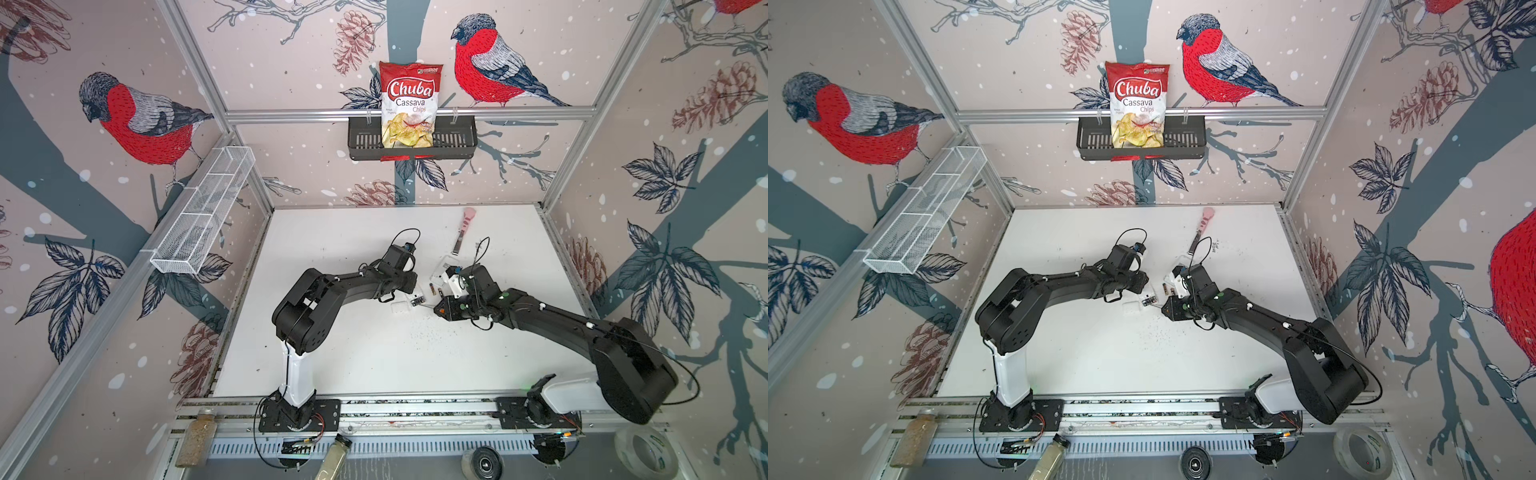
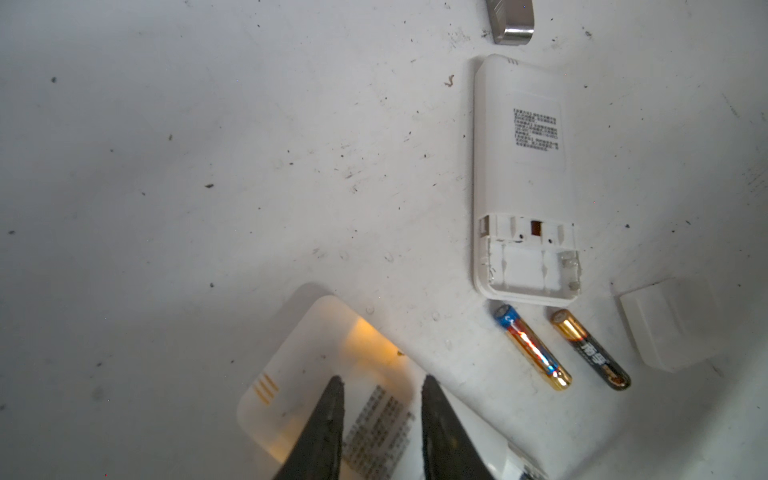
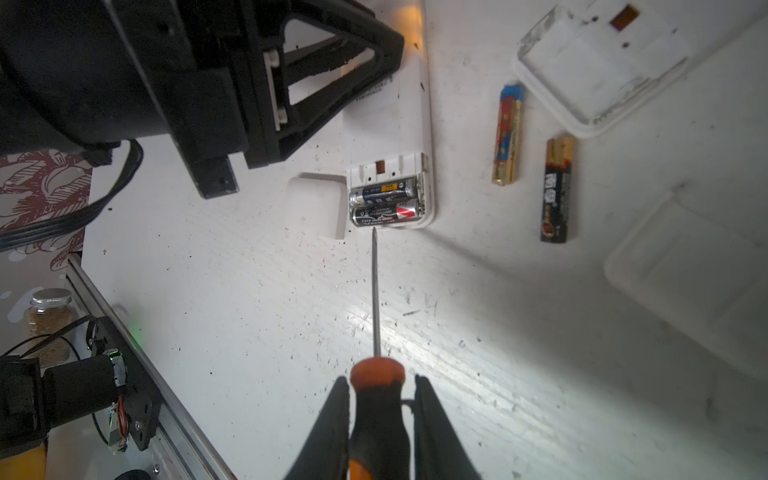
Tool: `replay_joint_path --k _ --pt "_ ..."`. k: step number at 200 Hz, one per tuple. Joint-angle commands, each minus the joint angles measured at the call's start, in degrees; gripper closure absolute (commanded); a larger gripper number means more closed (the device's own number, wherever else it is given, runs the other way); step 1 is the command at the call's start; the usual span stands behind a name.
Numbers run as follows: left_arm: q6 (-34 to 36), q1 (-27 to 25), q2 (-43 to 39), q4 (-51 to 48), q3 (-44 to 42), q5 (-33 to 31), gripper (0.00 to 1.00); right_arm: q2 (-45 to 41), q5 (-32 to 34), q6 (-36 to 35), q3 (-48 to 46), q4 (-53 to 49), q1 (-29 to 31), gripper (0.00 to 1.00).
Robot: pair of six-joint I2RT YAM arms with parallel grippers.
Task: Unload the batteries from the remote control
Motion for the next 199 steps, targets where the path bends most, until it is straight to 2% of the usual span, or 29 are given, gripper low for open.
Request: replay_joint_path --k 1,199 --pt "-0.8 -0.2 0.6 -4.6 -0.5 0.9 0.68 0.5 1.3 -0.7 0.0 1.0 0.0 0.93" --pt "-1.4 -0.2 1.1 -3.4 -2.1 2.0 0.74 0.5 2.2 -0.4 0.4 2.3 -1.7 0.97"
